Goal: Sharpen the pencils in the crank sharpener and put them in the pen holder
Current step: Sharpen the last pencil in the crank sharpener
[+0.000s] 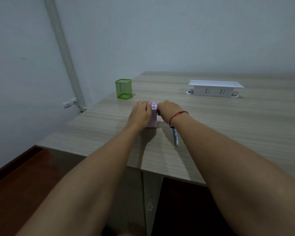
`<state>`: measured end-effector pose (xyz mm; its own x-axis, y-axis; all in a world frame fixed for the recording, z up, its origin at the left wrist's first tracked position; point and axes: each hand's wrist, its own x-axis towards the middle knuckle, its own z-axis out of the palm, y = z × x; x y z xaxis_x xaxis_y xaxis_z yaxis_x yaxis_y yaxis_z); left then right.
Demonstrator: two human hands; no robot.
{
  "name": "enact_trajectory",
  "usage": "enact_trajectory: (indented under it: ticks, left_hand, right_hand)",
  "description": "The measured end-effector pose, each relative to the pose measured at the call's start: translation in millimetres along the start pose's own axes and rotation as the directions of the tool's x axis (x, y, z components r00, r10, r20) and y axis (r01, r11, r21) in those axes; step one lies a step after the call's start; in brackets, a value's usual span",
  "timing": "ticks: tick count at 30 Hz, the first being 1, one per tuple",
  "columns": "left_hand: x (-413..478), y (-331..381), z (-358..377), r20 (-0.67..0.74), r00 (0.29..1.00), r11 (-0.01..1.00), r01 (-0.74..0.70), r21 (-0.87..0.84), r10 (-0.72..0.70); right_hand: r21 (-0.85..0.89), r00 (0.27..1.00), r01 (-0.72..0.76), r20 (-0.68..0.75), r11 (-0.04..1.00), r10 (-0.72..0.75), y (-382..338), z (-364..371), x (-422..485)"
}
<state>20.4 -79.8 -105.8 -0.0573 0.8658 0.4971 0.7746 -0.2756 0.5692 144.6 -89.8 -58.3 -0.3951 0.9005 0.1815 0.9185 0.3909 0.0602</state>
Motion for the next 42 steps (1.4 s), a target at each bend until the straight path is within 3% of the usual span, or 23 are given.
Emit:
enact_trajectory:
  ticks: [8,18,42]
  left_hand:
    - [3.2,-9.4,7.6,-0.020,0.999,0.999,0.041,0.010,-0.040]
    - [-0.1,-4.7,6.8,-0.004,0.998,0.998,0.066,-0.011,-0.066]
    - [2.5,-9.2,11.3,0.024,0.996,0.996,0.091,-0.014,-0.091]
  right_hand:
    - [-0.171,0.994,0.046,-0.087,0.984,-0.061,11.4,-2.7,-9.5]
    - [-0.140,0.987,-0.009,-0.163,0.990,-0.014,7.3,-2.6,-16.3]
    - [-0.153,0.989,-0.045,-0.145,0.987,0.022,12.4,0.7,-21.0]
